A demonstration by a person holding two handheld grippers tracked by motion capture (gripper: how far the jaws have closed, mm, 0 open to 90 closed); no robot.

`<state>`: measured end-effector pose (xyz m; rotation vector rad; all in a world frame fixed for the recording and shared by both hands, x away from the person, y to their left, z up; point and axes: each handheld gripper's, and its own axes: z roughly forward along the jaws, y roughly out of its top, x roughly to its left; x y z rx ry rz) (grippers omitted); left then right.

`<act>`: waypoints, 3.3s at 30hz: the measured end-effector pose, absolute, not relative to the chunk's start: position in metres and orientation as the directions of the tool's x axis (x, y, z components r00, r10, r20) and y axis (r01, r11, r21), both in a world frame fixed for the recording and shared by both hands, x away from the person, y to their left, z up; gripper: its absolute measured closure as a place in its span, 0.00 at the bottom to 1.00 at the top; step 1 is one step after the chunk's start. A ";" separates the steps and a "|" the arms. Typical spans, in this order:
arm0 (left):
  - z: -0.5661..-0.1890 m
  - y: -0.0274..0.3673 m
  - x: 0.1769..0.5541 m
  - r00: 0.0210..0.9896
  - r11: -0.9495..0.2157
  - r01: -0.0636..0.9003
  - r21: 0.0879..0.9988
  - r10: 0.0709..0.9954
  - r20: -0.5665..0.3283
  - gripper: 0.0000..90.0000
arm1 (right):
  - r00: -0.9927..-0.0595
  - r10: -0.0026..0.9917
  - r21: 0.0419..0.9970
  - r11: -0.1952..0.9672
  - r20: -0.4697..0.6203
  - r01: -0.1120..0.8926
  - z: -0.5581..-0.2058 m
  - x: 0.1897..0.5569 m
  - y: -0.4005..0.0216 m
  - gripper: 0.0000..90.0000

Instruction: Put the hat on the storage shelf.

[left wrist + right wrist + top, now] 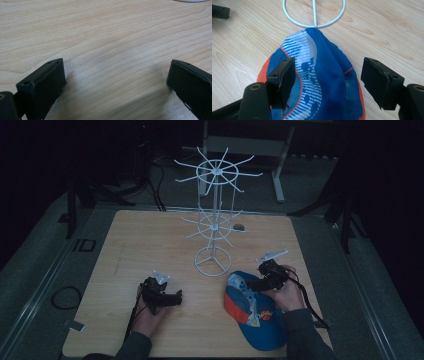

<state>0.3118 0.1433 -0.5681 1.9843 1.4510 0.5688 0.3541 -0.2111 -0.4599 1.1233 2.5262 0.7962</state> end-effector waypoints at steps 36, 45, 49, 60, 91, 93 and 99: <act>-0.568 0.143 0.312 0.311 -0.219 0.690 0.690 0.950 -0.010 0.03 | -0.719 0.695 0.437 0.641 0.017 0.631 -0.479 0.397 -0.180 0.33; -0.568 0.143 0.312 0.312 -0.220 0.690 0.689 0.950 -0.009 0.03 | -0.722 0.691 0.387 0.658 0.029 0.646 -0.491 0.406 -0.176 0.35; -0.568 0.143 0.312 0.313 -0.221 0.690 0.690 0.950 -0.008 0.03 | -0.726 0.686 0.353 0.667 0.052 0.656 -0.495 0.408 -0.174 0.47; -0.568 0.143 0.312 0.313 -0.222 0.690 0.689 0.950 -0.008 0.03 | -0.732 0.679 0.354 0.669 0.067 0.653 -0.491 0.405 -0.176 0.97; -0.568 0.143 0.312 0.314 -0.223 0.690 0.689 0.949 -0.007 0.03 | -0.768 0.636 0.575 0.603 0.071 0.553 -0.426 0.361 -0.210 0.98; -0.568 0.143 0.312 0.314 -0.223 0.690 0.689 0.949 -0.008 0.03 | -0.774 0.629 0.587 0.597 0.080 0.546 -0.422 0.358 -0.211 0.98; -0.568 0.143 0.312 0.314 -0.222 0.691 0.688 0.949 -0.009 0.03 | -0.788 0.611 0.621 0.590 0.075 0.516 -0.411 0.347 -0.213 0.98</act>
